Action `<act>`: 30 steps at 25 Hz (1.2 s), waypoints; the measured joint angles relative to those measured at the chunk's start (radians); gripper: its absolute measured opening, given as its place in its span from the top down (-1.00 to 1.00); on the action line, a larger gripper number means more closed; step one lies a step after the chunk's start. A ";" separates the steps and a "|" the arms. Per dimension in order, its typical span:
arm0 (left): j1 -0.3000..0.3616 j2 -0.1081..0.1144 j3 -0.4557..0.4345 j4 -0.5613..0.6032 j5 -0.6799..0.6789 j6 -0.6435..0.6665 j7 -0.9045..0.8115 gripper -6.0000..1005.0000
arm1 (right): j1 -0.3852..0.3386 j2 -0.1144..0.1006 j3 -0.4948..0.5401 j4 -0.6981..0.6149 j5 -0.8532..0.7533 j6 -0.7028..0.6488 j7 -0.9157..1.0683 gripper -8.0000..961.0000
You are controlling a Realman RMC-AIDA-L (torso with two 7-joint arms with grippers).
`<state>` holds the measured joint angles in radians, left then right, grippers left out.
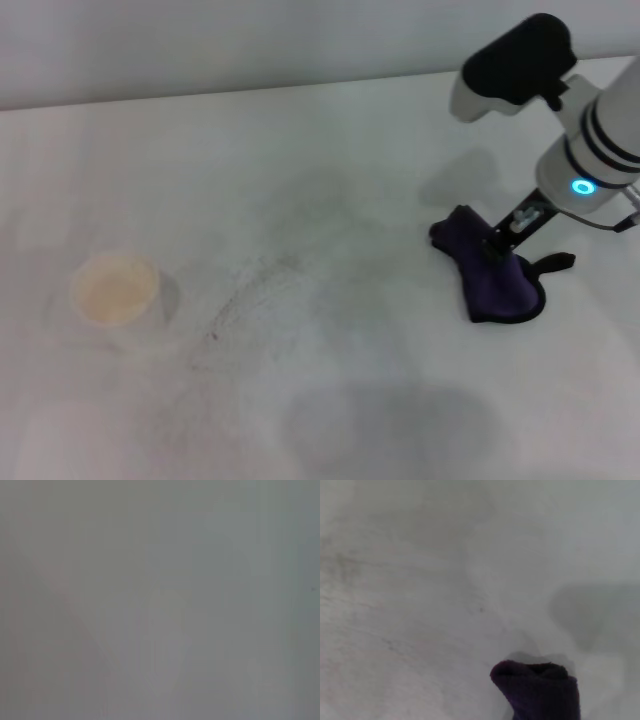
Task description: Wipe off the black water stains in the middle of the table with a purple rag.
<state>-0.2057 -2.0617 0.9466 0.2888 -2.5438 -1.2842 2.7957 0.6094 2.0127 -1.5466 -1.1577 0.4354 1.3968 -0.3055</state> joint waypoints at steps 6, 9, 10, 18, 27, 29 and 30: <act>-0.021 -0.006 0.000 -0.001 0.000 0.011 -0.001 -0.75 | -0.006 -0.002 0.098 0.049 -0.003 -0.008 -0.082 0.79; -0.033 -0.006 0.000 -0.007 0.000 0.011 -0.002 -0.75 | -0.006 -0.007 0.132 0.064 -0.017 -0.009 -0.109 0.76; -0.036 -0.007 0.000 -0.008 0.000 0.011 -0.002 -0.75 | -0.004 -0.008 0.145 0.070 -0.027 -0.010 -0.116 0.75; -0.058 -0.008 0.002 -0.009 0.000 0.018 -0.002 -0.75 | -0.026 -0.003 0.304 0.071 -0.004 -0.007 -0.210 0.64; -0.076 -0.014 0.006 -0.010 0.006 0.045 -0.004 -0.75 | -0.084 -0.008 0.605 -0.010 0.096 0.094 -0.403 0.29; -0.084 -0.015 0.006 -0.021 0.009 0.055 -0.004 -0.75 | -0.095 -0.009 0.706 -0.013 0.123 0.090 -0.468 0.15; -0.089 -0.015 0.006 -0.029 0.008 0.057 -0.004 -0.75 | -0.097 -0.009 0.758 -0.008 0.136 0.085 -0.505 0.04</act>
<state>-0.2948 -2.0767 0.9526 0.2596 -2.5353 -1.2271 2.7917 0.5120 2.0033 -0.7890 -1.1662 0.5717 1.4823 -0.8103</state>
